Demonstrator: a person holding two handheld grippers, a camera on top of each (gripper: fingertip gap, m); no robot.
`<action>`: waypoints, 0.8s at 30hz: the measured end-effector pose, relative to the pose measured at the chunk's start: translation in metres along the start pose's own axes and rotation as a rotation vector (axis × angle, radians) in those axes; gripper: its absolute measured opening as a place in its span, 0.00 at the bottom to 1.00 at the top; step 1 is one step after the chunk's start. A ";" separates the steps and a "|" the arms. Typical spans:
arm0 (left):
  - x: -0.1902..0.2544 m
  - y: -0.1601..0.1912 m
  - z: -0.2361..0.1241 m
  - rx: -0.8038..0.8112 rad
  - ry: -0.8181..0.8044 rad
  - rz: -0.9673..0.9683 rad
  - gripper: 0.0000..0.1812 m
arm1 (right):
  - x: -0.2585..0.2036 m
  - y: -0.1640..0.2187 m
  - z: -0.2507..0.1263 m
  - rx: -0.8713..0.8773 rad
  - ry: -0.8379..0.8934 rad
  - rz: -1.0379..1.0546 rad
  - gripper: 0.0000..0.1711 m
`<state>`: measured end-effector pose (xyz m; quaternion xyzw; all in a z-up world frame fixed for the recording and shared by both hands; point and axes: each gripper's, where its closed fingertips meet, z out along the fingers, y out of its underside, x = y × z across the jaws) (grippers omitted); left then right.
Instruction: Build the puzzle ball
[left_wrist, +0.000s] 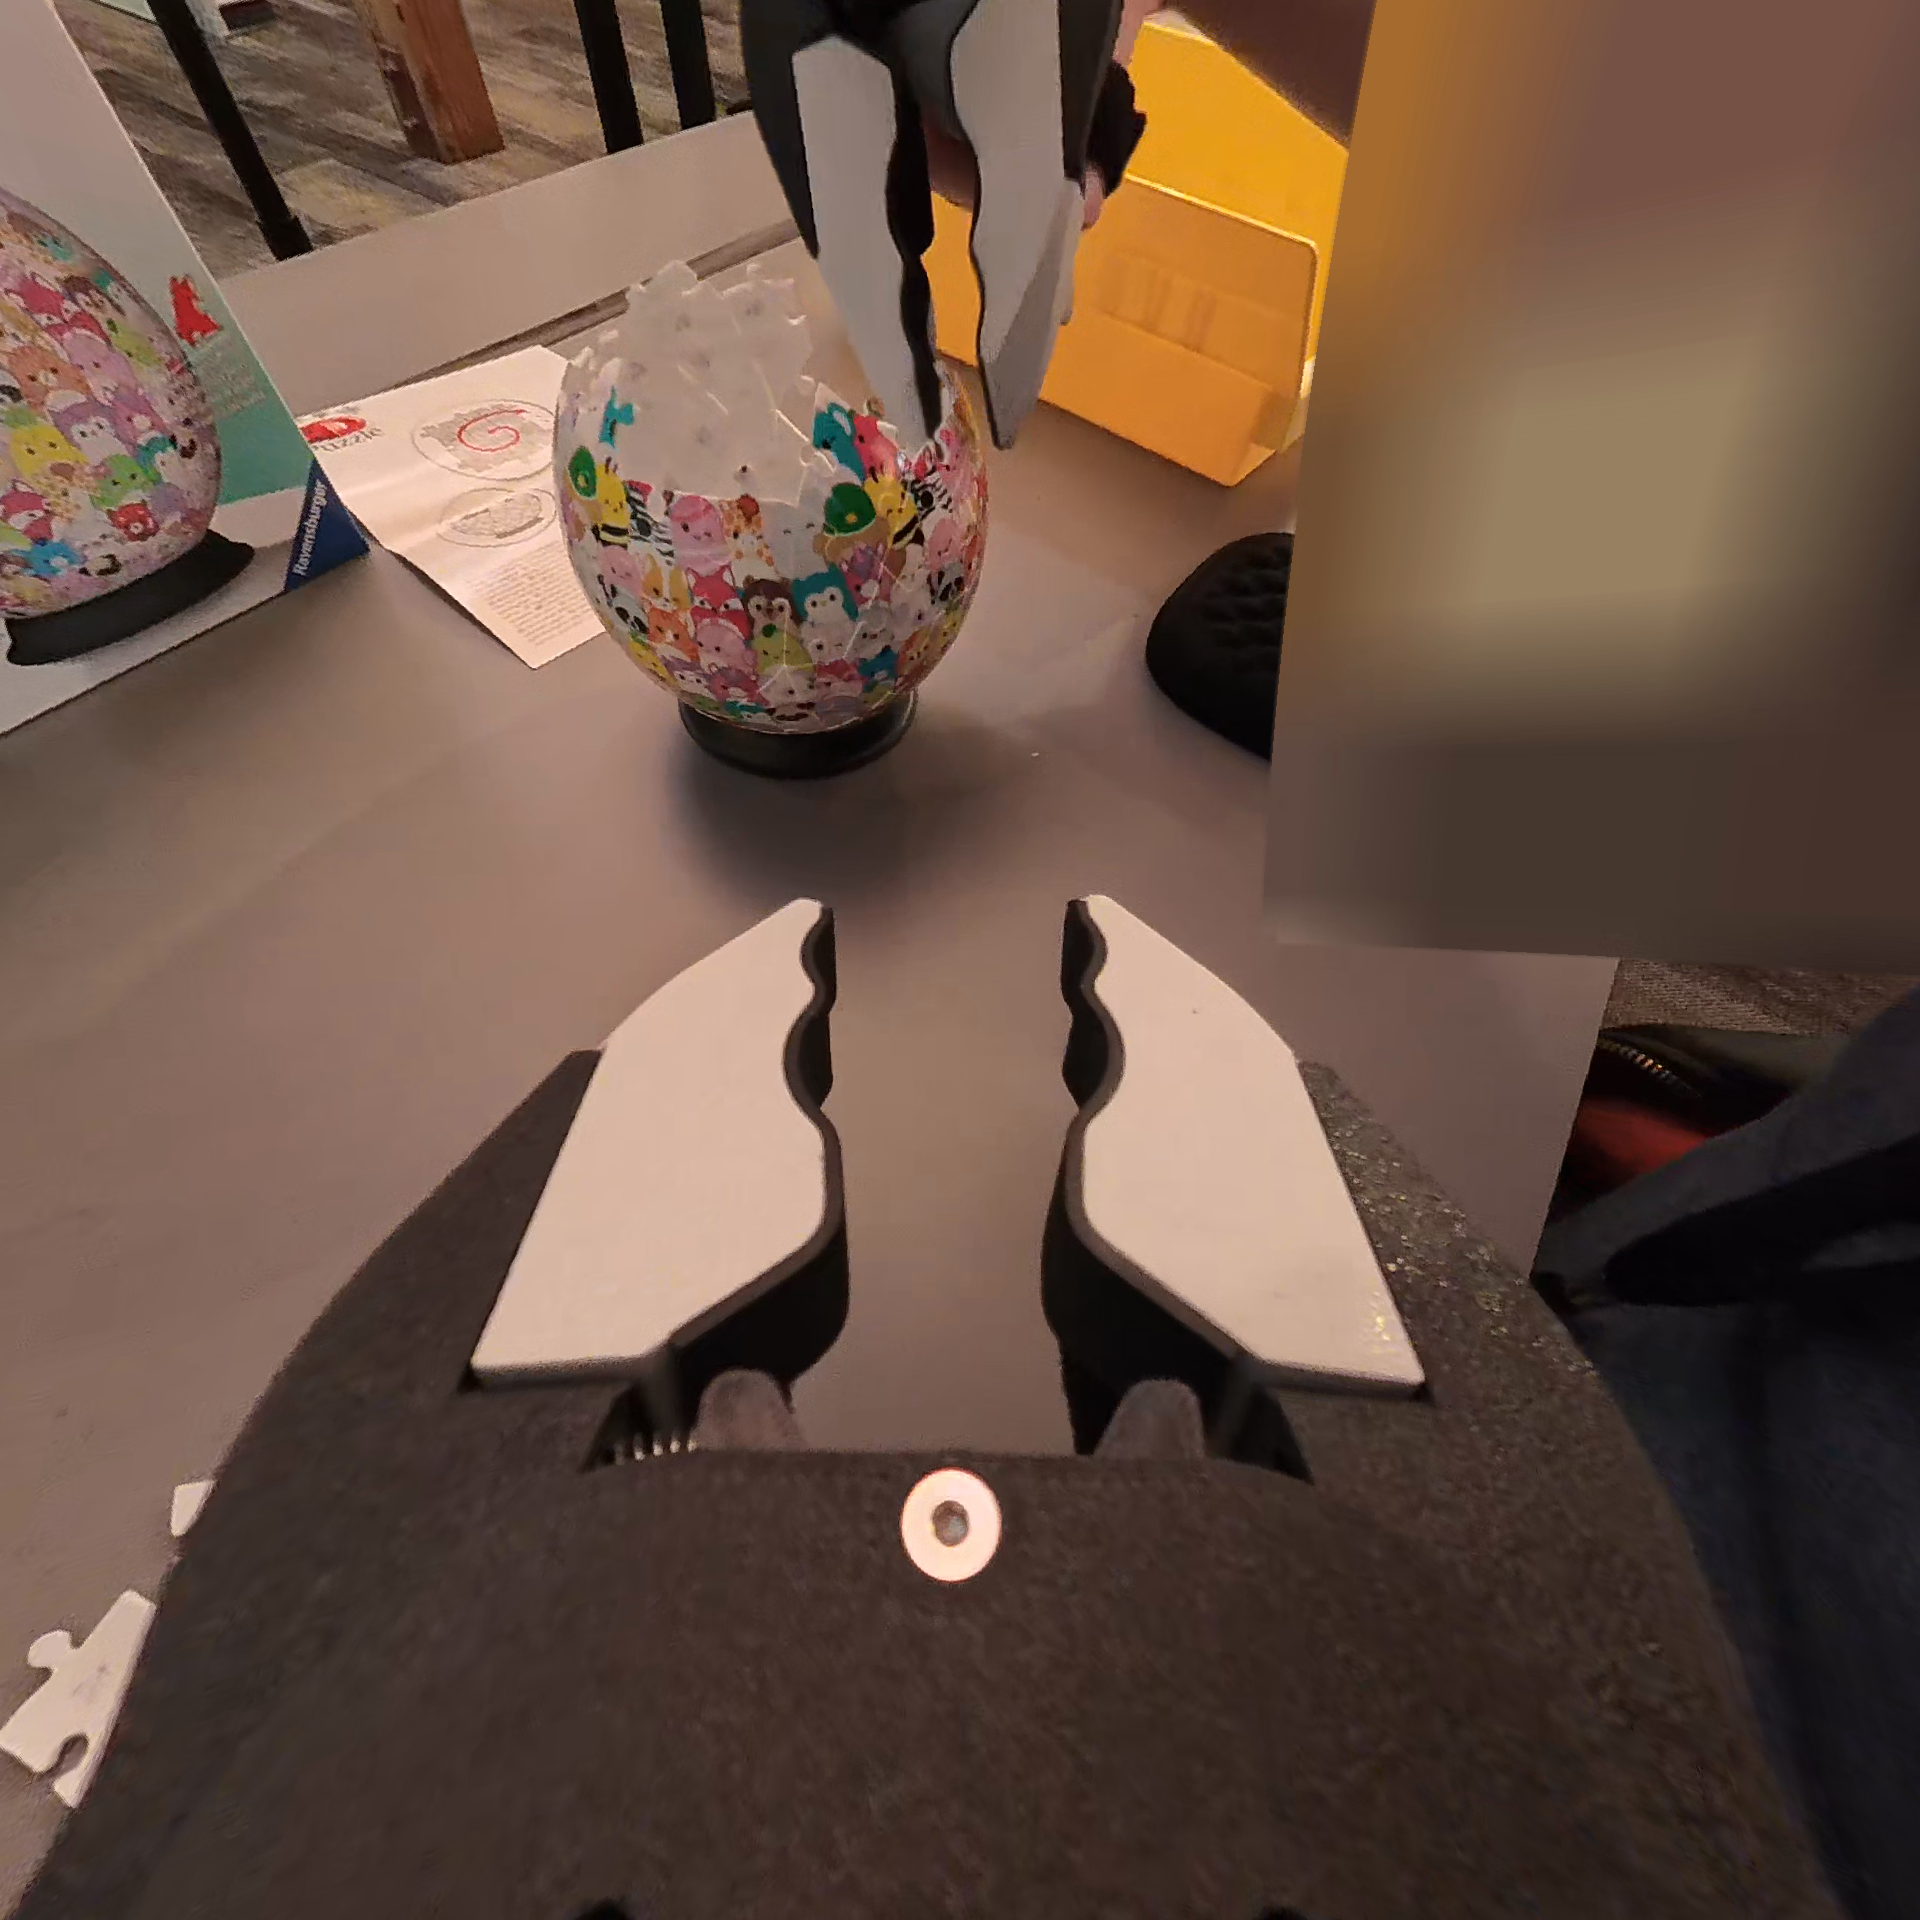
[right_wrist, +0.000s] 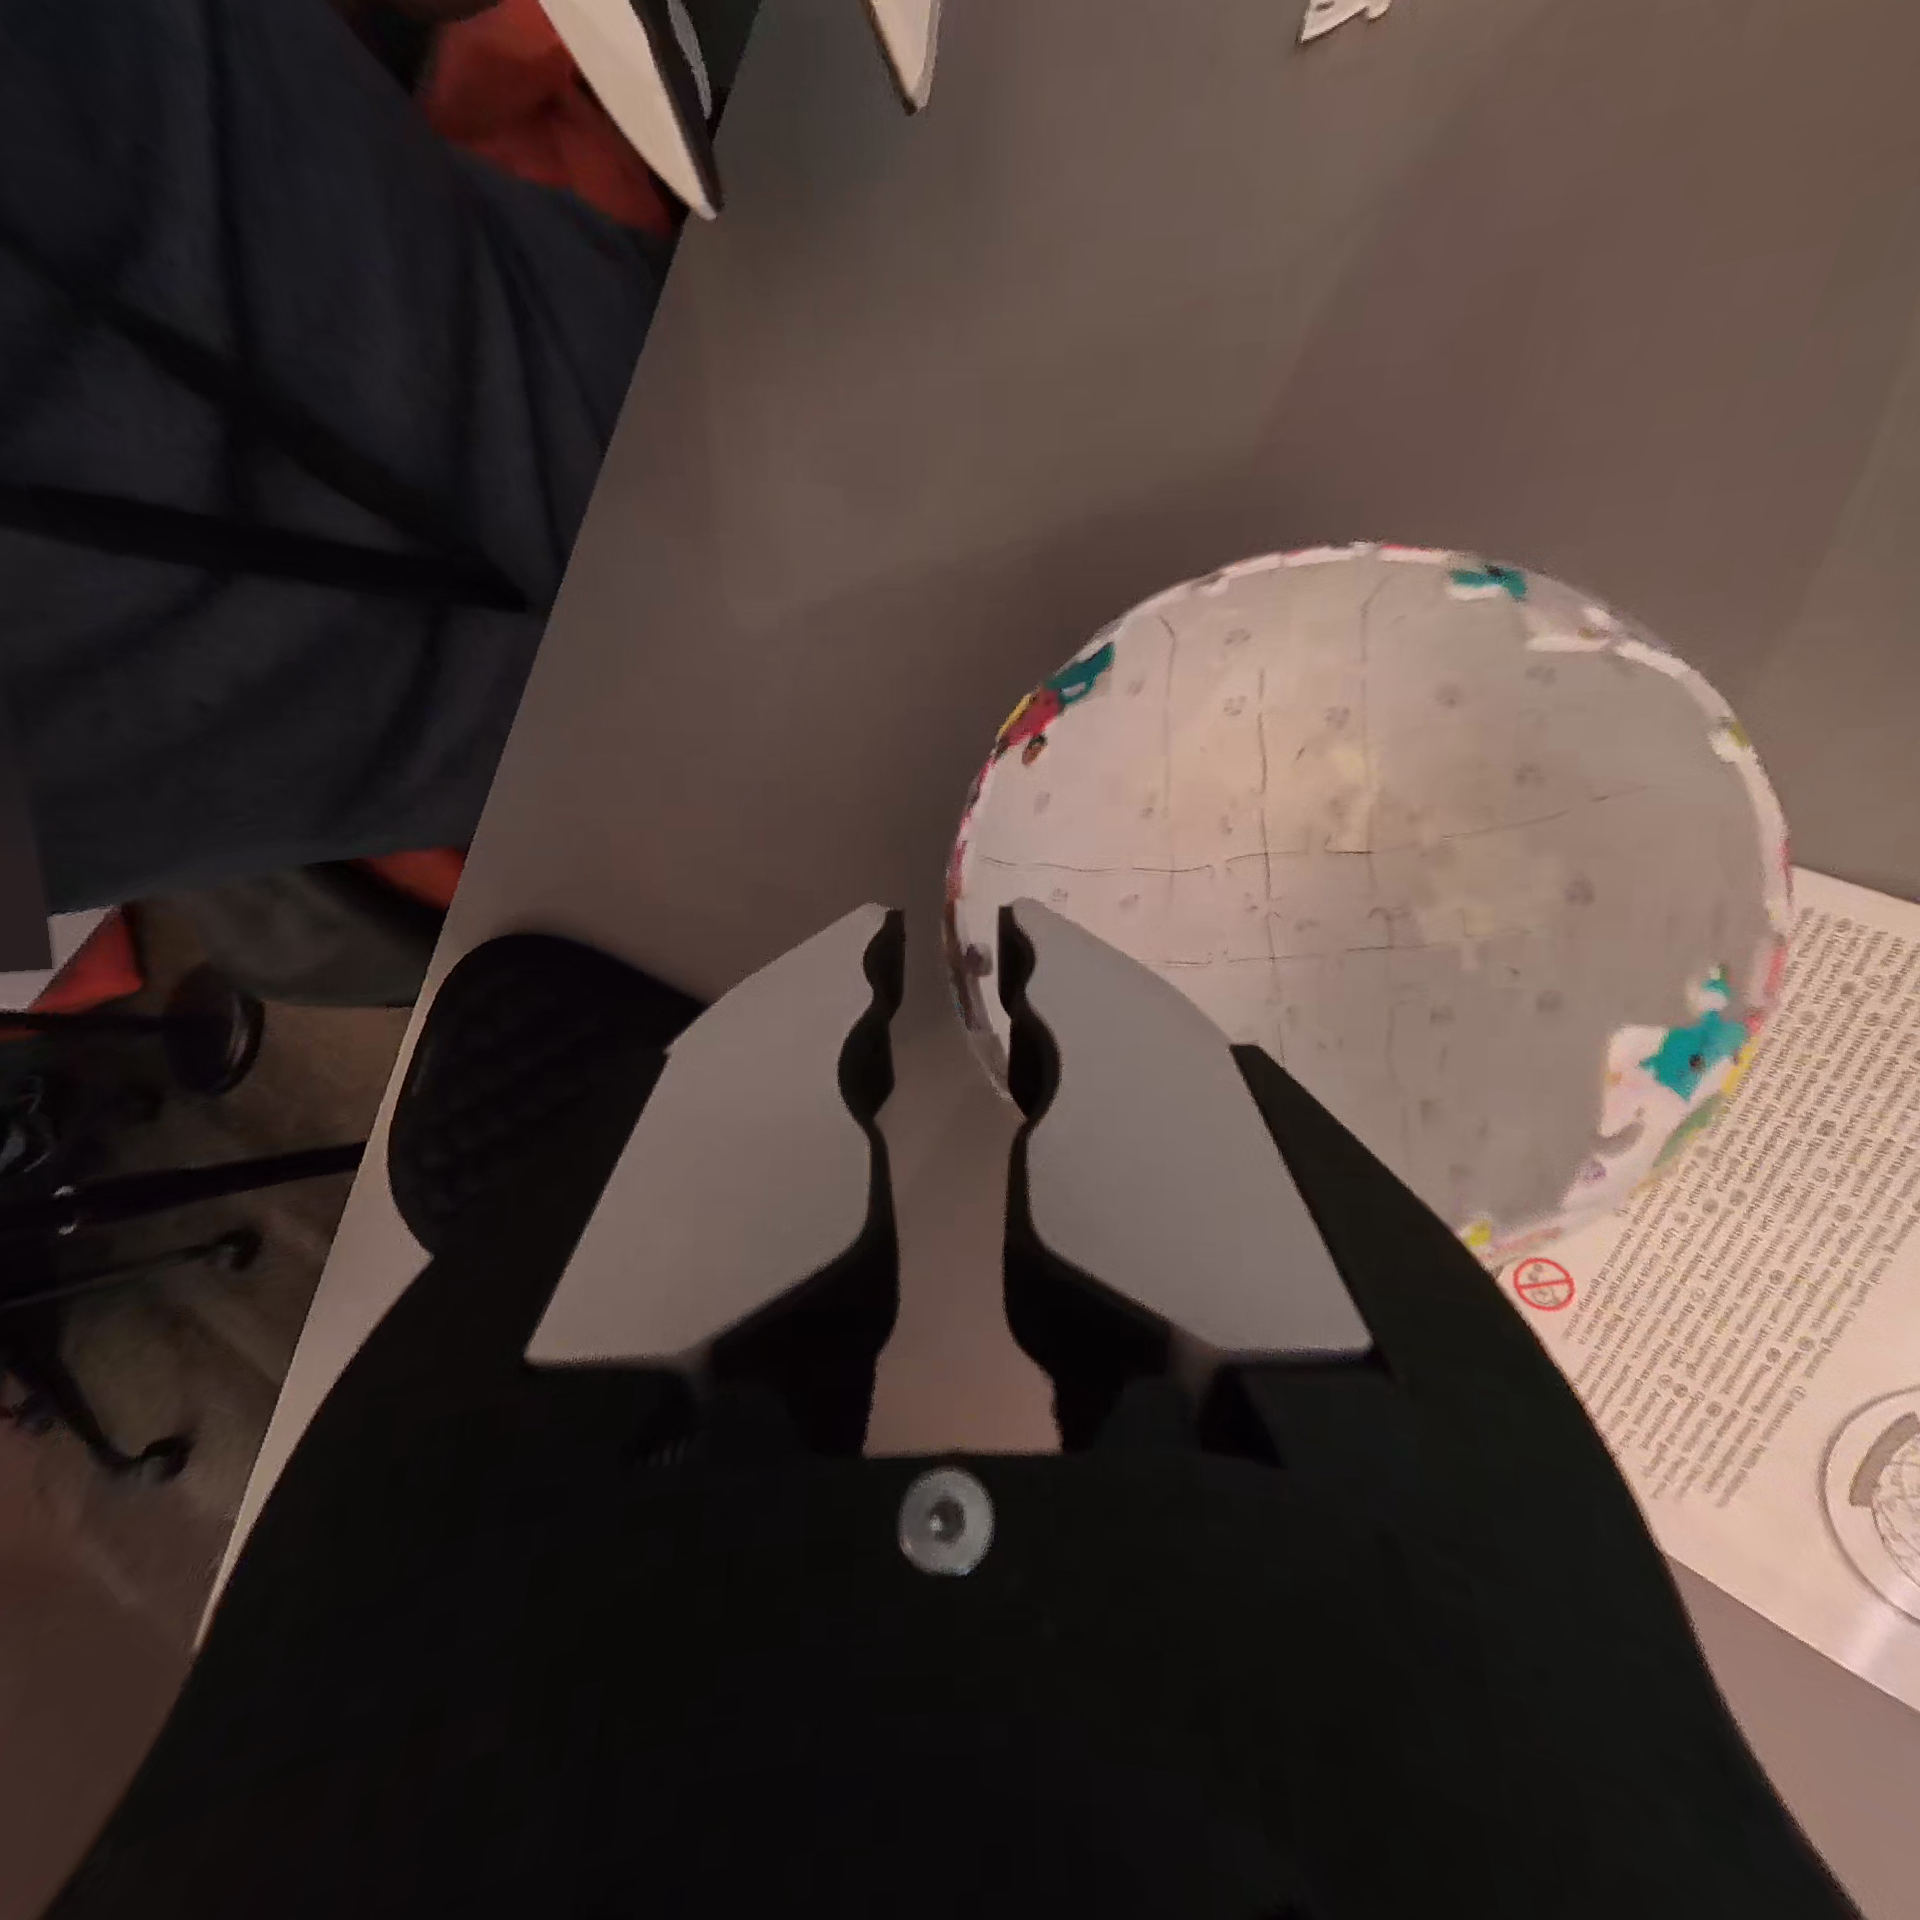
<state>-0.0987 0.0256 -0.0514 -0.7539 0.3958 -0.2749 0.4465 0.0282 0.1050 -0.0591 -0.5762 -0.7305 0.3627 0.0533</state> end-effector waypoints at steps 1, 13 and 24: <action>0.000 0.000 0.001 -0.005 0.000 0.005 0.23 | 0.001 0.001 0.001 -0.021 -0.006 0.002 0.10; -0.003 0.003 0.001 0.001 -0.003 0.002 0.23 | -0.001 0.002 0.008 -0.109 -0.116 0.053 0.02; -0.002 0.007 -0.001 -0.008 -0.005 0.008 0.23 | -0.003 -0.001 0.008 -0.102 -0.142 0.081 0.03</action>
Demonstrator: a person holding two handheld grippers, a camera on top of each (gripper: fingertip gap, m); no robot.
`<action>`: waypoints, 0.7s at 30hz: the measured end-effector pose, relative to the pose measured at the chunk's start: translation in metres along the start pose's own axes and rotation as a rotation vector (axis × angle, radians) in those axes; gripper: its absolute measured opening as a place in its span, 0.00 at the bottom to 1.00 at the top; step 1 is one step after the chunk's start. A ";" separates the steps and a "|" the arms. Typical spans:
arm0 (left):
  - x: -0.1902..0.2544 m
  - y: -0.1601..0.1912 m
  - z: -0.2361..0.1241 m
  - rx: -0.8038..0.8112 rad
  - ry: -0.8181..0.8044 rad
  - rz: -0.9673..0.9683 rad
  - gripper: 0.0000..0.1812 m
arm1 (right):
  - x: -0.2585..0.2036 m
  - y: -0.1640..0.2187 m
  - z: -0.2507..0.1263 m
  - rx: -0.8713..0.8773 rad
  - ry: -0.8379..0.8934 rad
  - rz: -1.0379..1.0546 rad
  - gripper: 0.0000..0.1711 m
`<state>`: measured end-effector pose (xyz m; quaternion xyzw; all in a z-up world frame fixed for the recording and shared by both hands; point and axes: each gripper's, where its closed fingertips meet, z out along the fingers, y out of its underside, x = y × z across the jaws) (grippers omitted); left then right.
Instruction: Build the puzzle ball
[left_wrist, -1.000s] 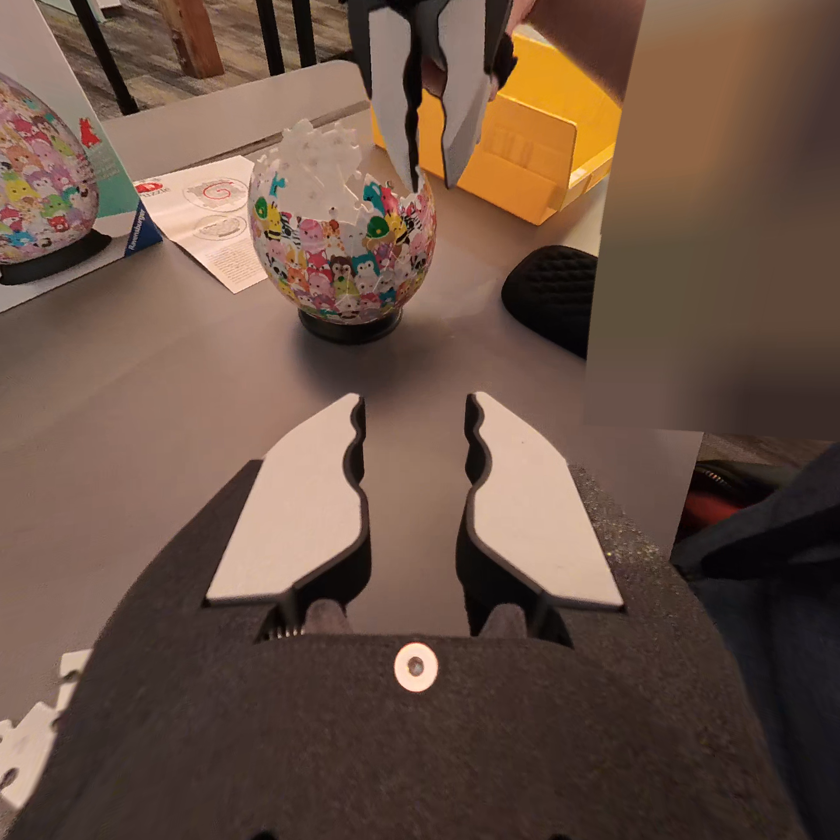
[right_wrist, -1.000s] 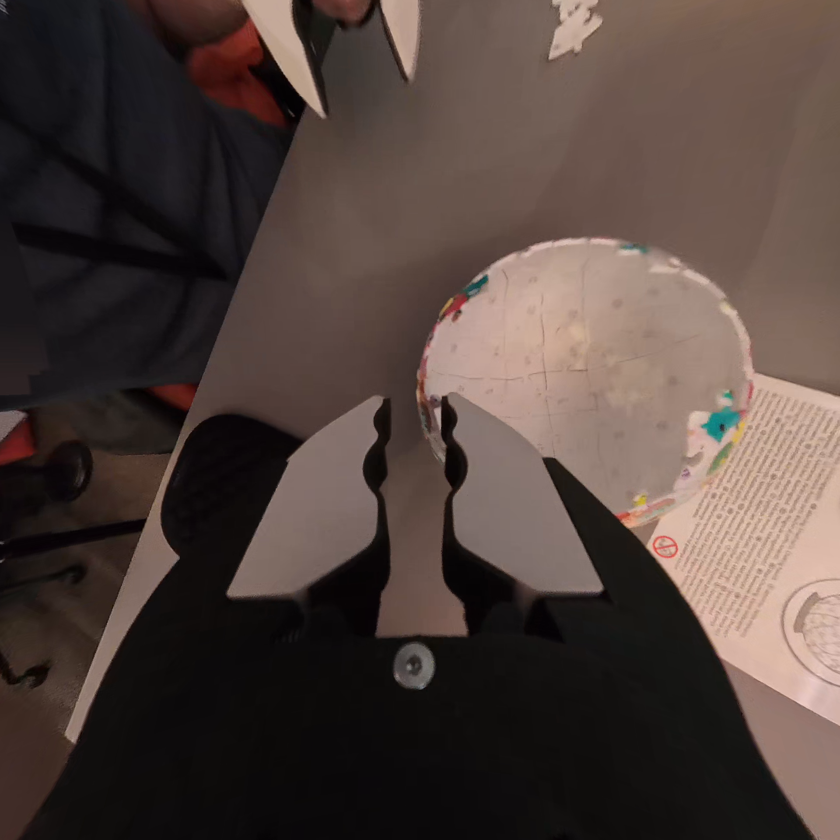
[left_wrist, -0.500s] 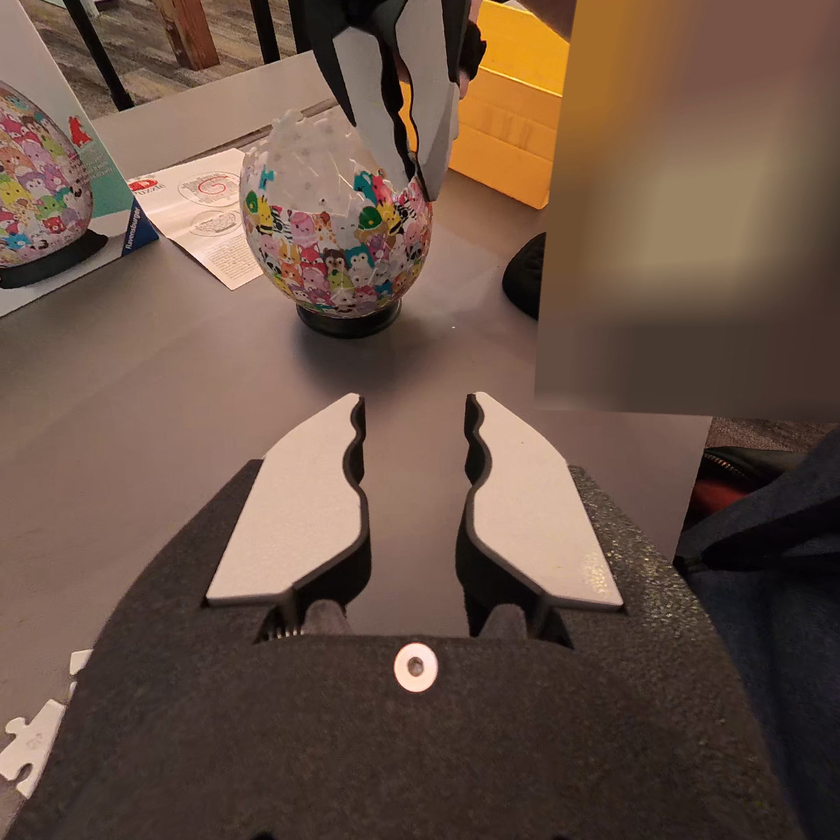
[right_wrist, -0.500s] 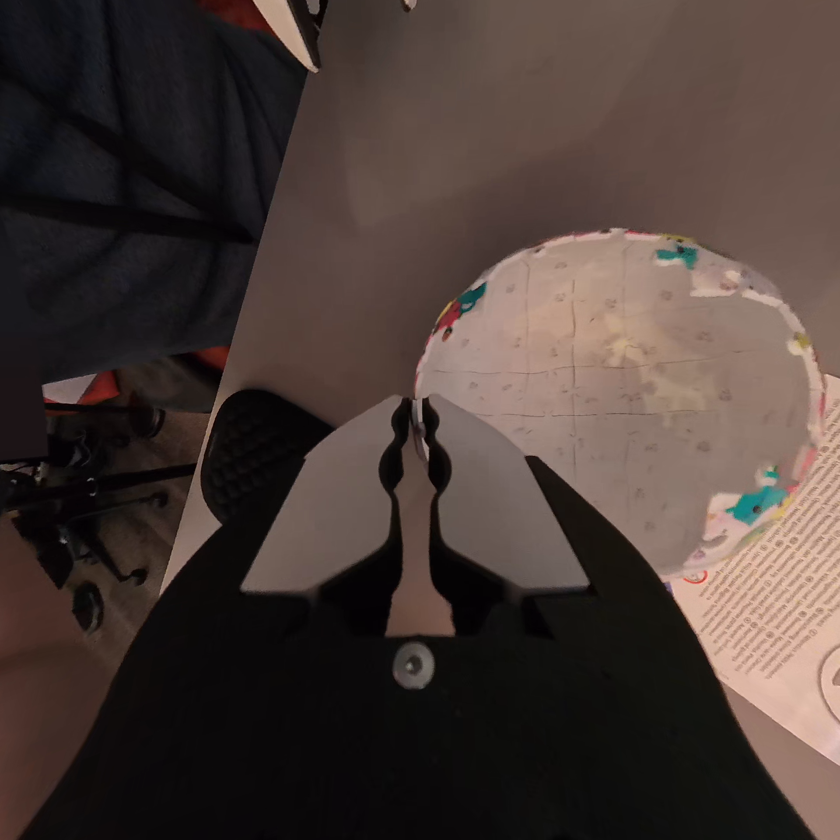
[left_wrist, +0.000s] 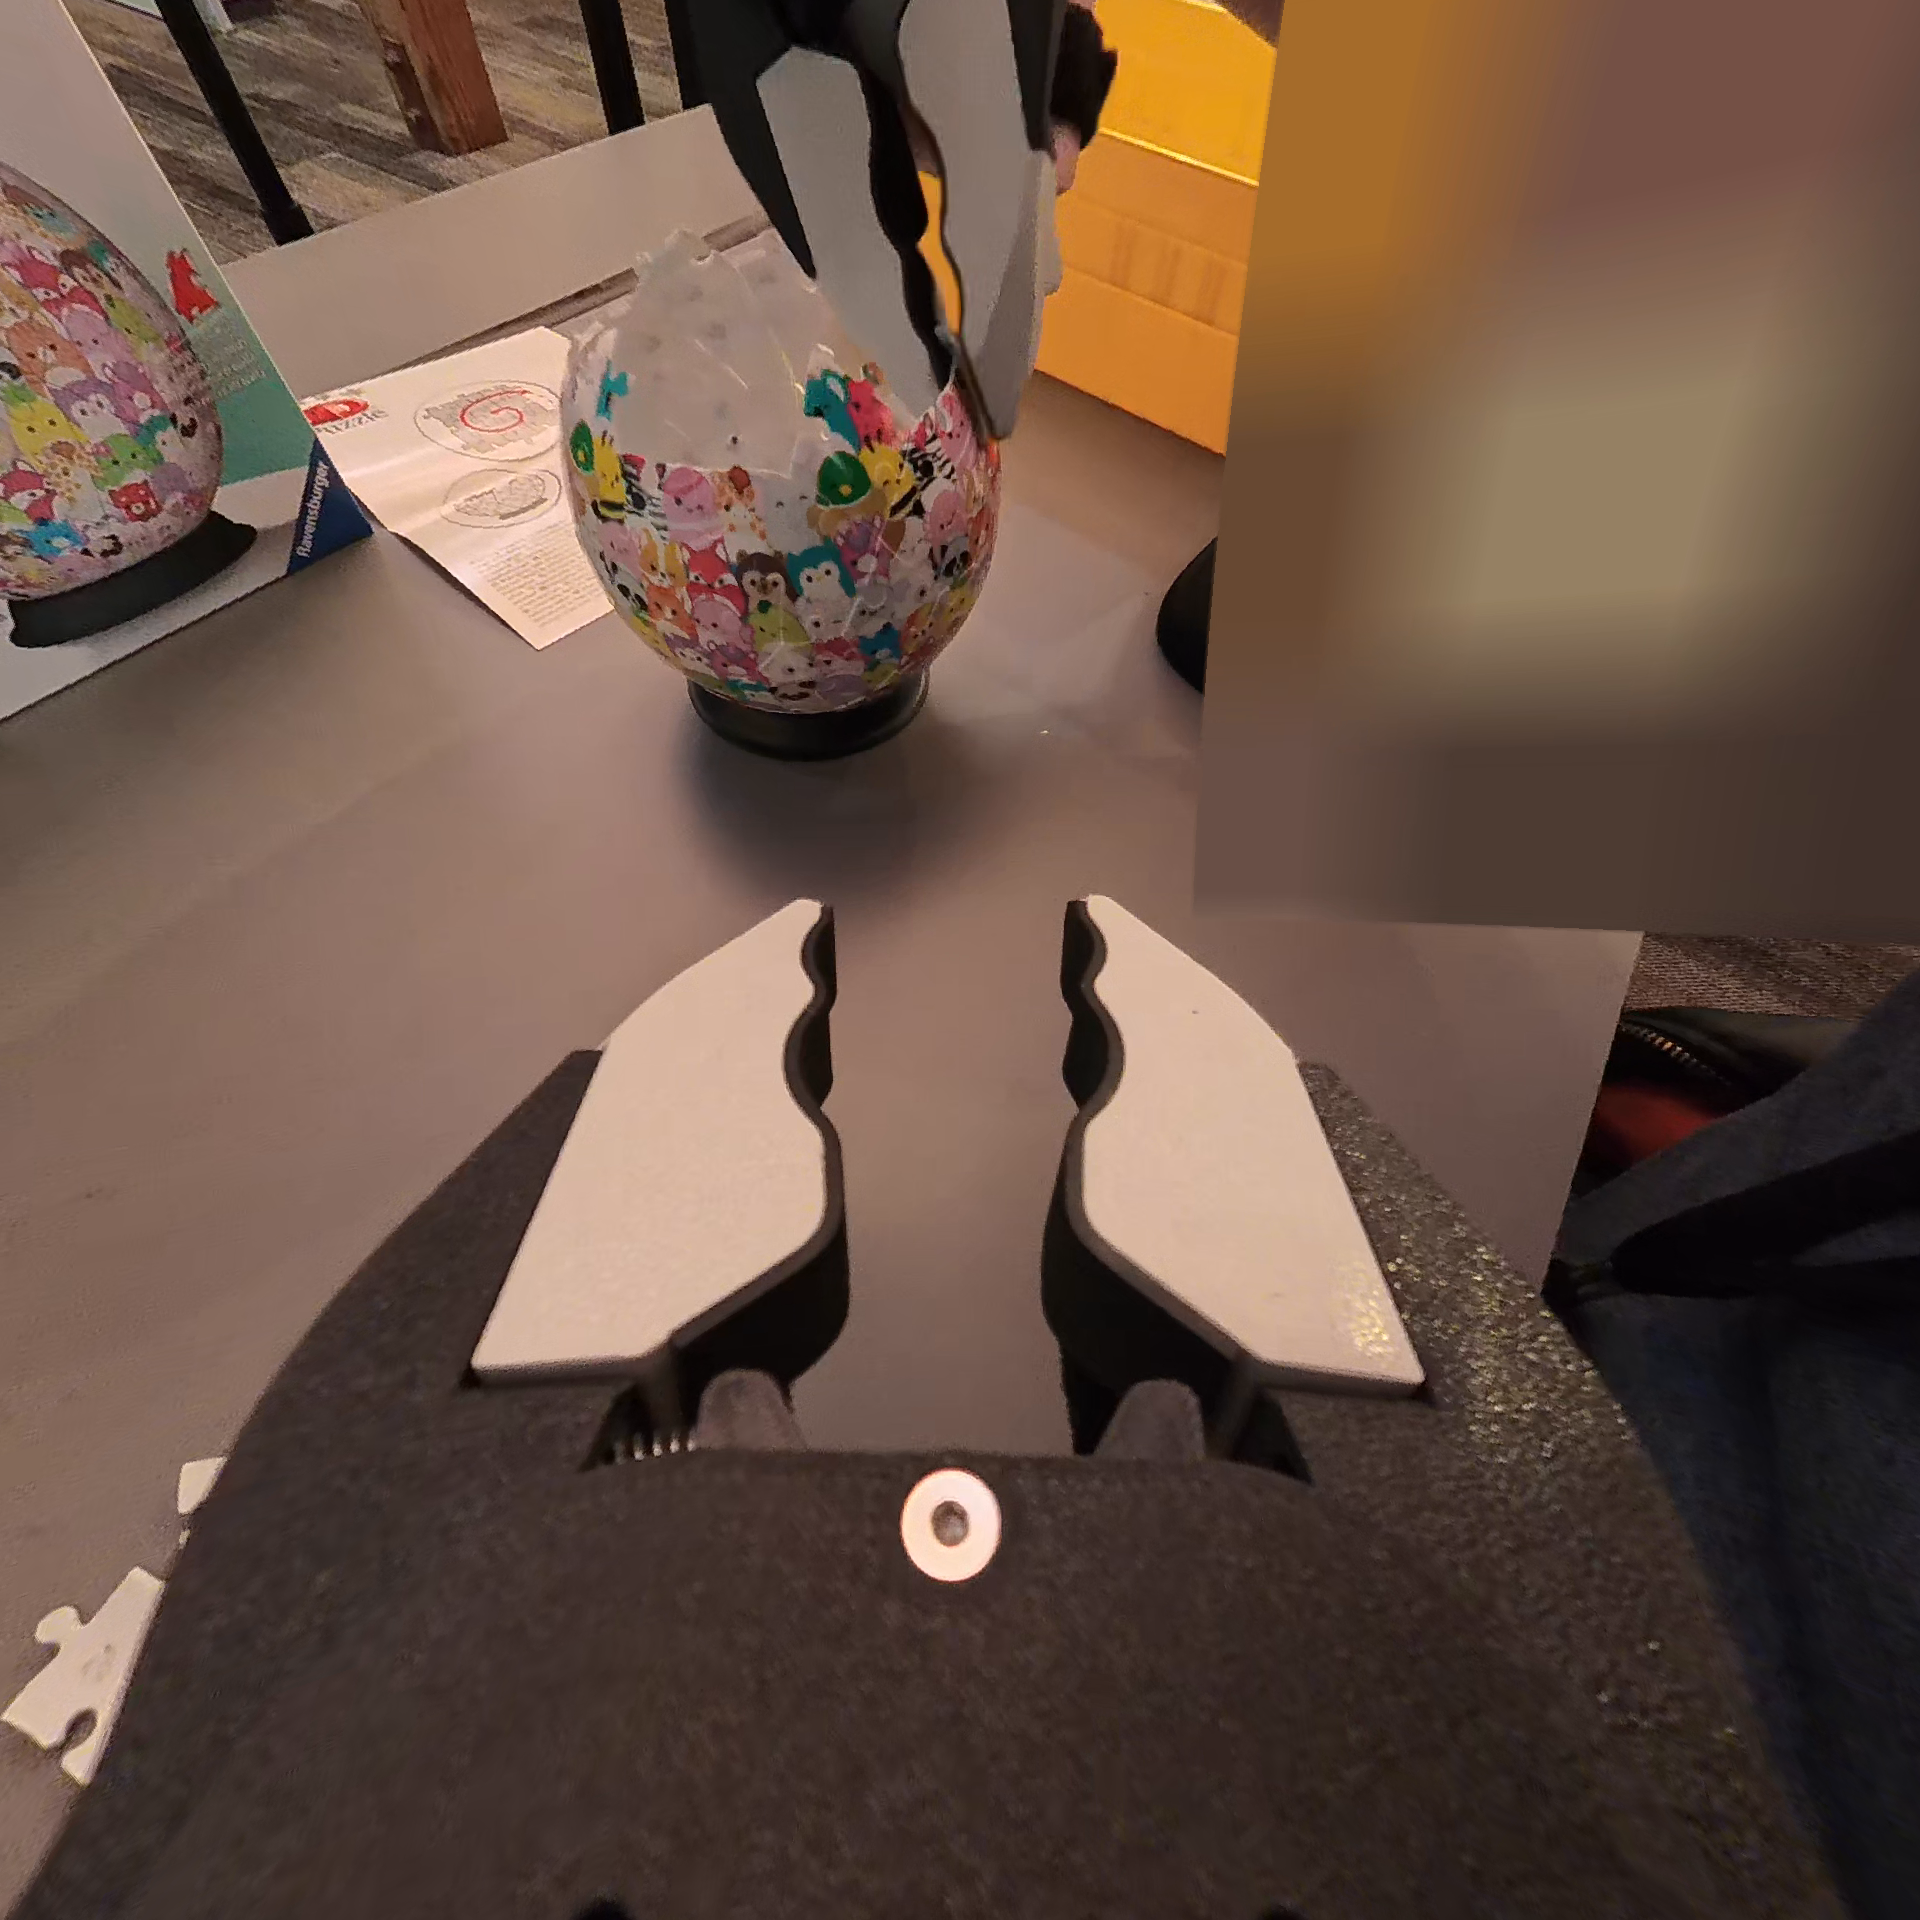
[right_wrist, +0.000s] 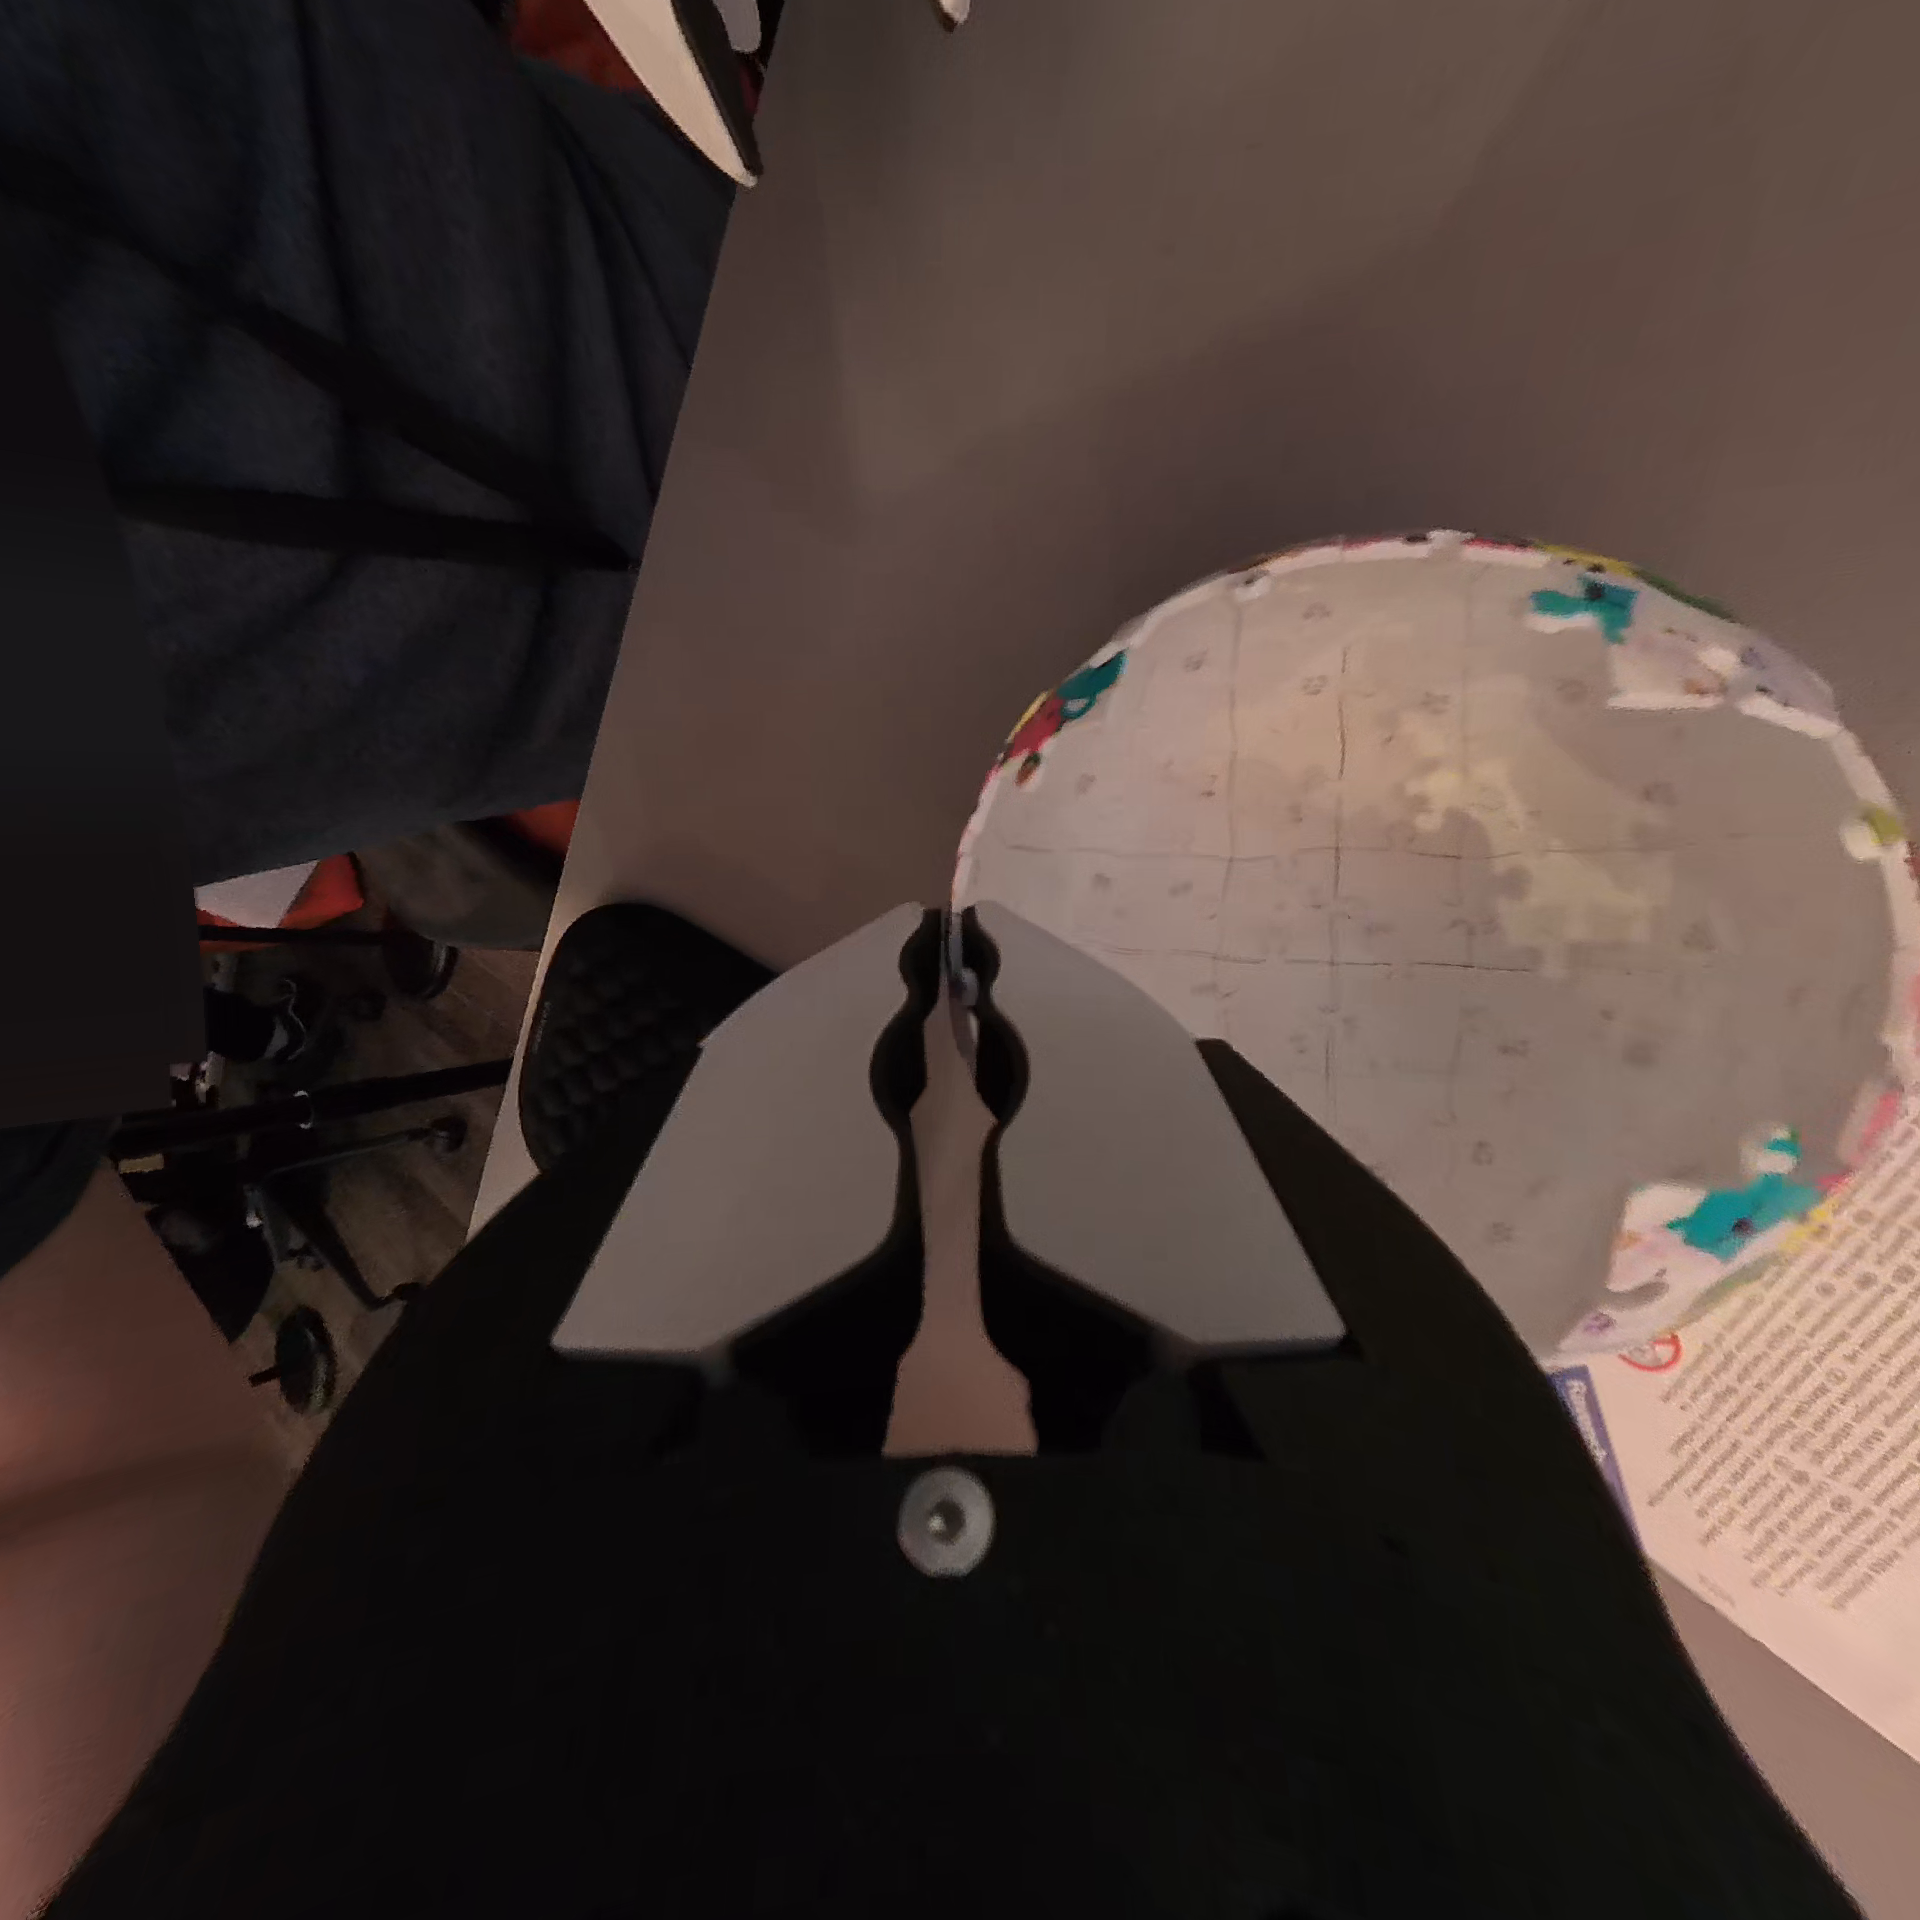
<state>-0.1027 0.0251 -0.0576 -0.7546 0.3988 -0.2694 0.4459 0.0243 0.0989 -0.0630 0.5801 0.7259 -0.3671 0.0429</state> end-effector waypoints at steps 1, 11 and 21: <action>0.000 -0.001 -0.001 0.002 0.000 -0.001 0.23 | -0.002 -0.003 -0.001 0.026 0.005 -0.008 0.08; -0.010 -0.016 -0.011 0.111 0.048 -0.064 0.23 | -0.005 -0.006 -0.093 0.519 0.830 0.030 0.31; -0.021 -0.024 0.057 0.000 0.237 0.018 0.34 | -0.004 0.051 -0.007 0.550 0.996 0.269 0.36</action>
